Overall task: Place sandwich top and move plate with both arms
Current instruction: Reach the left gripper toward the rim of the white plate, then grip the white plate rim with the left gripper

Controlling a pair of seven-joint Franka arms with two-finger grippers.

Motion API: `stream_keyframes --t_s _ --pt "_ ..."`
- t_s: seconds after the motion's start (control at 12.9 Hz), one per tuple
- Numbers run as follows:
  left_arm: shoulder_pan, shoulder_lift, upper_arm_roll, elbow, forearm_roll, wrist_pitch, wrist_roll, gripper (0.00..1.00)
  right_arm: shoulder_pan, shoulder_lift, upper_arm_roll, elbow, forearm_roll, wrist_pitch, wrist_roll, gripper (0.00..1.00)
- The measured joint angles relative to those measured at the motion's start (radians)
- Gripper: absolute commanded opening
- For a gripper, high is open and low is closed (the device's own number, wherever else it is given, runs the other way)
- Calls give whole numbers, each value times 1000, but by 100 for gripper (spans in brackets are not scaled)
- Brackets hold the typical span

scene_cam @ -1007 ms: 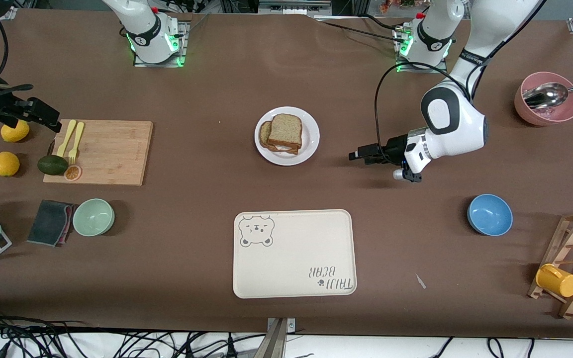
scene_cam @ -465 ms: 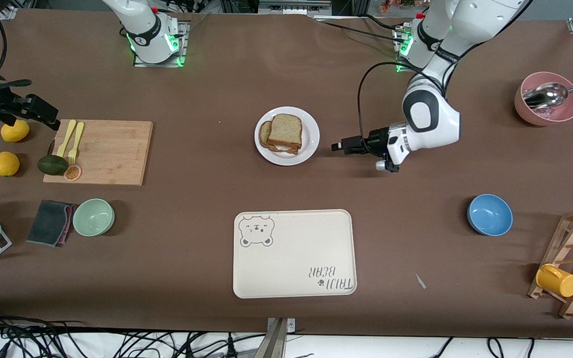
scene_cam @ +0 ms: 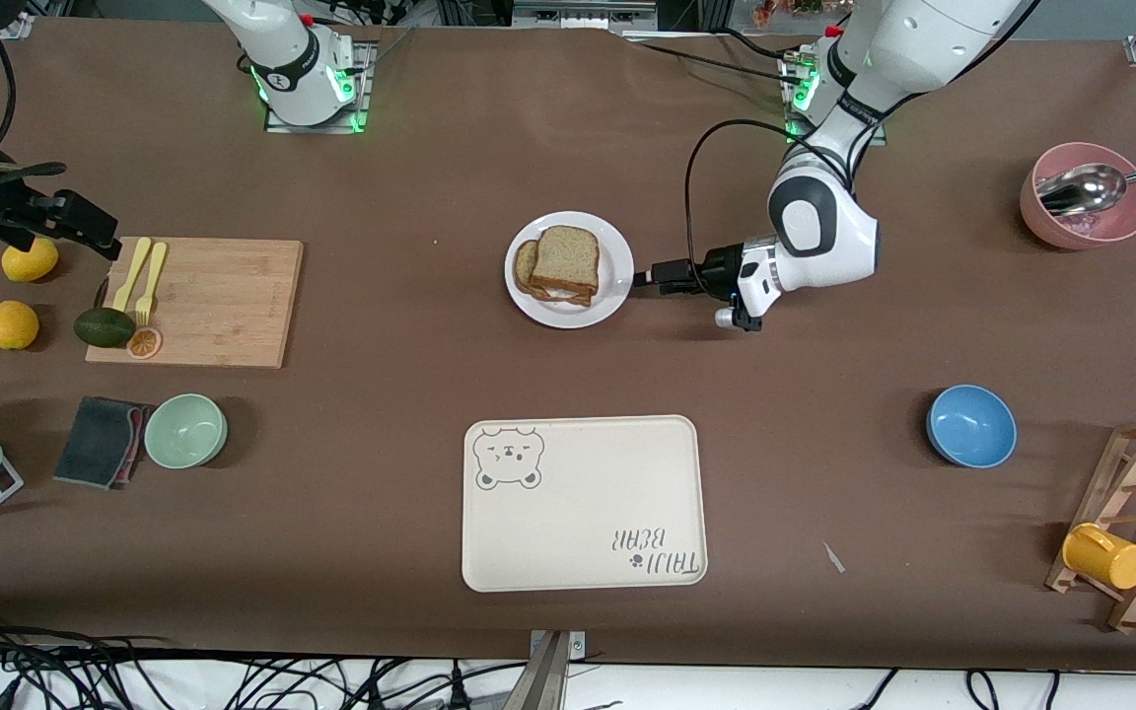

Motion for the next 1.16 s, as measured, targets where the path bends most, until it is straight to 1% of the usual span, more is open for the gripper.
stream_keyframes --t_s 0.23,0.39,0.54,0.62,0.77,1.08,1.16 --pt "-13 42 -37 -2 -118 48 102 98 0 2 1 -3 0 6 0 100" --pt "-24 63 -46 -3 -163 56 154 98 3 2 5 -3 0 15 0 100" --pt "-24 71 -60 -3 -164 58 157 91 4 2 7 -3 0 15 0 100" --pt "-24 72 -63 -3 -164 58 157 91 4 2 7 -3 0 15 0 100" --pt "-24 72 -66 -4 -164 58 160 78 4 2 7 -4 0 15 0 100" --pt "-24 89 -67 -13 -164 59 210 77 4 2 7 -5 0 15 0 100" --pt "-24 99 -66 -14 -164 59 227 72 4 2 7 -5 0 15 0 100"
